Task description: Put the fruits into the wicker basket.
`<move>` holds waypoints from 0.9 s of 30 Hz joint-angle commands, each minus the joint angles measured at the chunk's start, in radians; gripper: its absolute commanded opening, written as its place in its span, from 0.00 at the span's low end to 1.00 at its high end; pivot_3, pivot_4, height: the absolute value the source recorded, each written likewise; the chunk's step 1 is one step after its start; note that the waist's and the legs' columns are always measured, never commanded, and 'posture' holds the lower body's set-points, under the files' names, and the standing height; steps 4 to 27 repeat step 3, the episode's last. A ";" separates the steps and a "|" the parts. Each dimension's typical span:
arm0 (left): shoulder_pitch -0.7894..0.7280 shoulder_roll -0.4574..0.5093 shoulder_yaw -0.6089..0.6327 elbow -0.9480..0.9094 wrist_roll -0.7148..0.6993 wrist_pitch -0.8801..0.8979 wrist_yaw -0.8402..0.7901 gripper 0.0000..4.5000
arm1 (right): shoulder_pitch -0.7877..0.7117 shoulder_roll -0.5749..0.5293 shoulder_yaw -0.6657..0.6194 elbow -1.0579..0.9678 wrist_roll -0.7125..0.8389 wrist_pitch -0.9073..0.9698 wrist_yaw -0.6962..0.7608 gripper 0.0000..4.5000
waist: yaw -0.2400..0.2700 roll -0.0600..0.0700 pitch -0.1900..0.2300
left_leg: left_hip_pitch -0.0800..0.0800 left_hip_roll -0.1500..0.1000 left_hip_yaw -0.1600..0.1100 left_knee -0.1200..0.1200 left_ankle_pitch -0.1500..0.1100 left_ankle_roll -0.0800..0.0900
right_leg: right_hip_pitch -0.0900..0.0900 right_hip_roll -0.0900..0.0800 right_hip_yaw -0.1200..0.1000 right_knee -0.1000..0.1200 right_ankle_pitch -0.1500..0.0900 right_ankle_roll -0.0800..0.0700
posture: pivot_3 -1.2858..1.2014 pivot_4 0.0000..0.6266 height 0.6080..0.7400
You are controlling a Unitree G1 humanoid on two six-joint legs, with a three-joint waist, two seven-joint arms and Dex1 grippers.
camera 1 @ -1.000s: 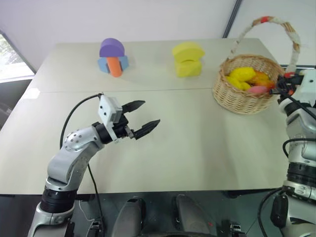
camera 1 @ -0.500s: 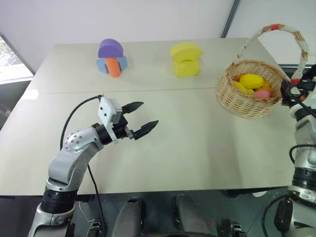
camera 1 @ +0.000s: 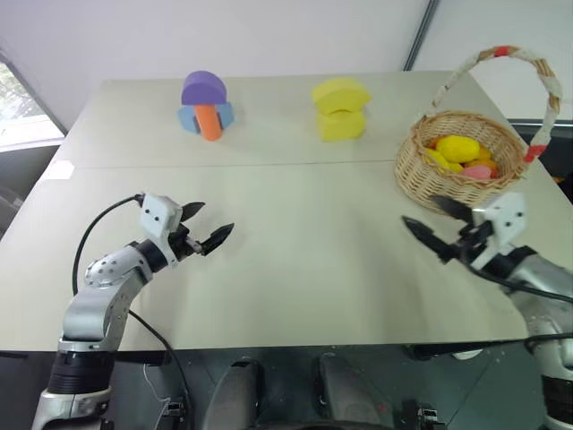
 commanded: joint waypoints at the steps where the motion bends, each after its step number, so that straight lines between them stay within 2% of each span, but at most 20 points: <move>1: 0.026 -0.001 0.022 -0.042 0.011 -0.031 0.013 1.00 | -0.048 0.010 0.030 0.025 -0.034 -0.030 0.002 0.76 | 0.002 0.000 0.000 | 0.000 0.000 0.000 0.000 0.000 0.000 | 0.000 0.000 0.000 0.000 0.000 0.000 | 0.52 0.24 1.00; 27: 0.043 -0.002 0.029 -0.061 0.003 -0.023 0.020 1.00 | -0.072 0.014 0.045 0.059 -0.050 -0.044 0.011 0.76 | 0.002 0.000 0.000 | -0.001 -0.001 0.000 0.000 0.000 0.000 | 0.000 -0.001 0.000 -0.001 0.000 0.000 | 0.52 0.24 1.00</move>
